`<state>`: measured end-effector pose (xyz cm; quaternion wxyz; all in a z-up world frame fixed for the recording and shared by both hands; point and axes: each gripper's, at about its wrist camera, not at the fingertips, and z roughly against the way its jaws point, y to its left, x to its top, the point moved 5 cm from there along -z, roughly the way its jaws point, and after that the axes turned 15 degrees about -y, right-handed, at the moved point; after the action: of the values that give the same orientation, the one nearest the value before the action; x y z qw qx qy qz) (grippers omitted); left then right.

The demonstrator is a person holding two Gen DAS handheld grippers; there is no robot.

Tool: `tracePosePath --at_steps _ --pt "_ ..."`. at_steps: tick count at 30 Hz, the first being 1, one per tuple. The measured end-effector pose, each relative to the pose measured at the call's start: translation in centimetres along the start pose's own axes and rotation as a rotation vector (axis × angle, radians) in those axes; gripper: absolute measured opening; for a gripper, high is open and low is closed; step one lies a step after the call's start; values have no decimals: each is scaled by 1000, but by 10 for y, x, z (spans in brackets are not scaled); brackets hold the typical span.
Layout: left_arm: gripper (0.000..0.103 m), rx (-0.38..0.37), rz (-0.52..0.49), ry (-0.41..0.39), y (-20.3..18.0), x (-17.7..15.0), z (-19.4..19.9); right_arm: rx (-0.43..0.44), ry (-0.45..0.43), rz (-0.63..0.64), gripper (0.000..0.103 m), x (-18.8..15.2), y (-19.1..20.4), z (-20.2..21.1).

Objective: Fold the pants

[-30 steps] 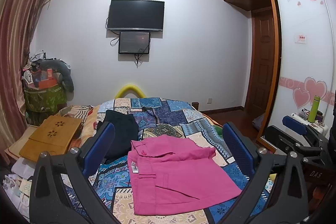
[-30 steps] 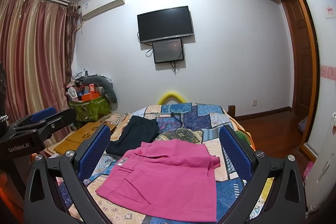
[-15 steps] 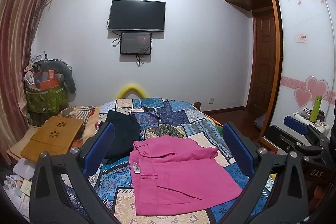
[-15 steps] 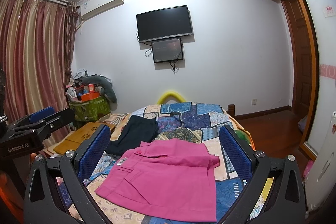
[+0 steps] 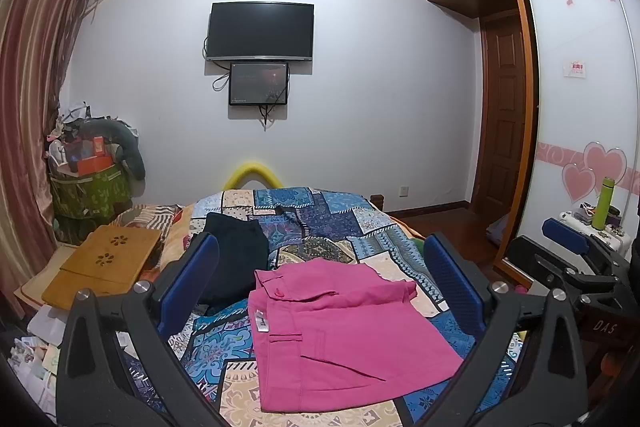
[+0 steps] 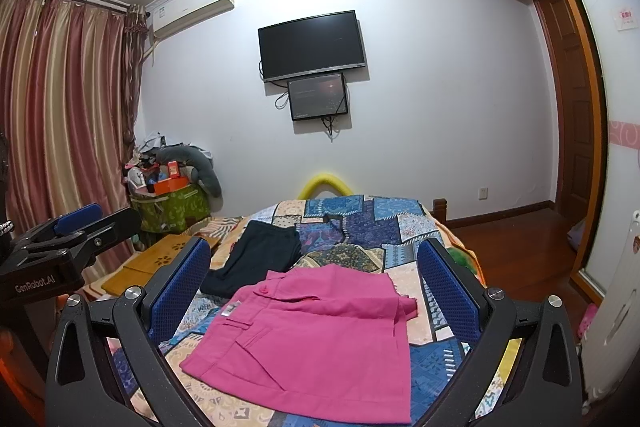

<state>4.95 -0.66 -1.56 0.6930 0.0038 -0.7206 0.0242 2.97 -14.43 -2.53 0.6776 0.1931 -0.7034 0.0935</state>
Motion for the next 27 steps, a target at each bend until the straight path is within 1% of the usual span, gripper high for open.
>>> tracePosePath --at_steps 27 --pt "103 7 8 11 1 -3 -7 0 17 -1 103 -2 -4 -1"
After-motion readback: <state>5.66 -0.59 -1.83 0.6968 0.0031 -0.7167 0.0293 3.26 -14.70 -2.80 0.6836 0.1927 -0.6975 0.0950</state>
